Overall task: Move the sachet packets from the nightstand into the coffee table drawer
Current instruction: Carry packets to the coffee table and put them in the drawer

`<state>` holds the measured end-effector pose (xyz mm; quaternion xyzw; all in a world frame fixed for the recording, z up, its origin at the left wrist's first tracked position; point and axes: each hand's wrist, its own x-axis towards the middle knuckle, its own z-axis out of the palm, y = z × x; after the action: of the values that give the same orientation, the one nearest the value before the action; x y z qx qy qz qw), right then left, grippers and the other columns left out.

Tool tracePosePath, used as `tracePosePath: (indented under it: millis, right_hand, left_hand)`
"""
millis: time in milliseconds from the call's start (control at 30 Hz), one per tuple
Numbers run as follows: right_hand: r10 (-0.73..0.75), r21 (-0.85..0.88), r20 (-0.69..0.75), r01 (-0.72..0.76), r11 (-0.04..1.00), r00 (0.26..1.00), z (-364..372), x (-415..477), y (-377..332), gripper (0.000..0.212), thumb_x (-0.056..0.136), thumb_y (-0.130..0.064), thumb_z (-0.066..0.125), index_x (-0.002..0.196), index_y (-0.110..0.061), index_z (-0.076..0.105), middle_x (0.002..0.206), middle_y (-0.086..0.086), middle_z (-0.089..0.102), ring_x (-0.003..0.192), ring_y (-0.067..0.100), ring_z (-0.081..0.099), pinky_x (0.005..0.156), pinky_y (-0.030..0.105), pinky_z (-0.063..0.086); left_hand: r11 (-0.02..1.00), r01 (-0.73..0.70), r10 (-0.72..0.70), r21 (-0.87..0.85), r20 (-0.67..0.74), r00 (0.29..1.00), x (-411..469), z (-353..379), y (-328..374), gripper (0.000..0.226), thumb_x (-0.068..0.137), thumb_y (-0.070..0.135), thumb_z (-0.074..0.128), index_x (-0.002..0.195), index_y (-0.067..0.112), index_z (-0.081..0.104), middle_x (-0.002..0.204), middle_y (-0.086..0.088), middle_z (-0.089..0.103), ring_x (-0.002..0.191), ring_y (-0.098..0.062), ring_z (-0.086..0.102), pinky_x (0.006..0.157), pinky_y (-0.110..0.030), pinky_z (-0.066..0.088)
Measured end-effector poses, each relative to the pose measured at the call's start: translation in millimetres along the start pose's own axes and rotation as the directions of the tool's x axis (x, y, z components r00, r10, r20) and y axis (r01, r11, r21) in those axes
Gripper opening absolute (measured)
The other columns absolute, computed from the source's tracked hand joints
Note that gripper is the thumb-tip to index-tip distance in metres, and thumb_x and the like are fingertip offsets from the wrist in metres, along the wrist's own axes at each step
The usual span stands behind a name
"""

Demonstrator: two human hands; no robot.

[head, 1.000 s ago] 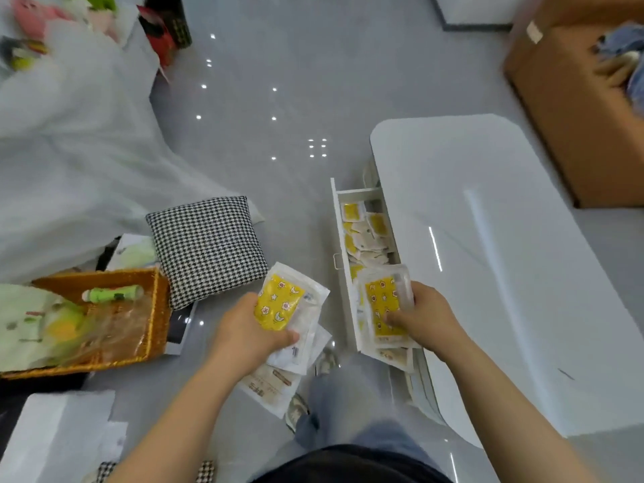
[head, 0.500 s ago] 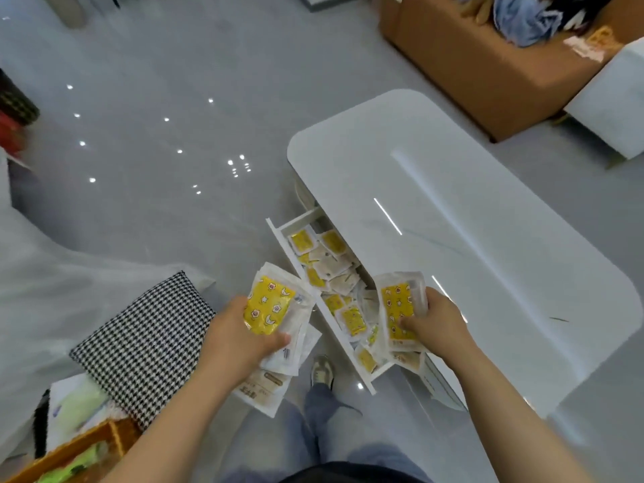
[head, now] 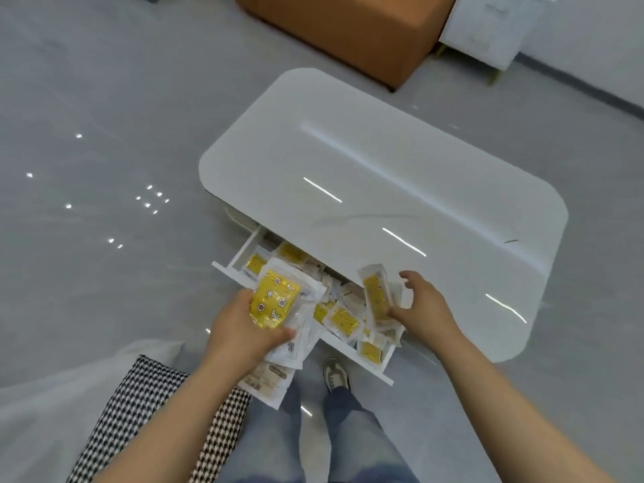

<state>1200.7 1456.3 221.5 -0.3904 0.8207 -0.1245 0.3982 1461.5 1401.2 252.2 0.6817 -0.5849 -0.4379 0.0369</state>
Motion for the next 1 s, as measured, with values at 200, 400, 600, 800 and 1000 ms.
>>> tracePosePath:
  millis: [200,400,600,800,1000]
  right_hand:
    - [0.113,-0.026,0.005,-0.113,0.993,0.994,24.2,1.1,-0.5,0.062,0.086,-0.021,0.068,0.140,-0.015,0.040,0.135,0.011,0.051,0.122,0.024,0.050,0.093,0.026,0.039]
    - [0.146,-0.077,-0.043,-0.149,0.986,0.988,41.8,-7.6,-6.8,0.038,0.085,-0.020,0.065,0.122,-0.017,0.057,0.117,0.003,0.063,0.100,0.015,0.056,0.077,0.022,0.040]
    - [0.131,-0.107,-0.014,-0.132,0.986,0.991,53.5,-12.8,-20.7,0.035,0.085,-0.016,0.062,0.120,-0.015,0.060,0.115,0.002,0.062,0.105,0.018,0.058,0.085,0.026,0.045]
    - [0.163,-0.054,-0.005,-0.163,0.985,0.987,62.9,-9.0,-29.0,0.034,0.087,-0.019,0.060,0.121,-0.017,0.059,0.112,0.001,0.062,0.103,0.016,0.057,0.084,0.024,0.044]
    - [0.196,-0.050,0.013,-0.195,0.979,0.980,70.6,6.2,-32.3,0.035,0.087,-0.019,0.060,0.122,-0.019,0.058,0.113,0.000,0.061,0.104,0.016,0.057,0.087,0.025,0.046]
  left_hand:
    - [0.988,-0.060,0.041,0.144,0.131,0.991,51.9,-10.5,-1.4,0.053,0.060,0.033,0.088,0.097,0.023,0.052,0.083,0.012,0.057,0.071,-0.004,0.052,0.054,-0.021,0.035]
    - [0.971,-0.103,0.051,0.216,0.232,0.971,91.6,-15.7,-2.7,0.052,0.061,0.027,0.088,0.096,0.023,0.050,0.081,0.012,0.054,0.074,-0.010,0.054,0.056,-0.024,0.037]
    - [0.885,-0.173,-0.010,0.433,0.389,0.921,137.5,-7.9,-0.3,0.060,0.056,0.034,0.088,0.101,0.018,0.052,0.092,0.004,0.055,0.084,-0.017,0.053,0.067,-0.028,0.040]
    - [0.939,0.036,-0.174,0.342,0.382,0.907,181.0,-2.8,-6.0,0.073,0.051,0.033,0.092,0.109,0.008,0.055,0.108,-0.009,0.062,0.098,-0.028,0.061,0.086,-0.042,0.054]
    - [0.961,0.116,-0.203,0.250,0.360,0.911,223.6,0.1,-7.0,0.050,0.056,0.023,0.091,0.089,0.013,0.055,0.099,-0.010,0.064,0.089,-0.027,0.063,0.081,-0.039,0.055]
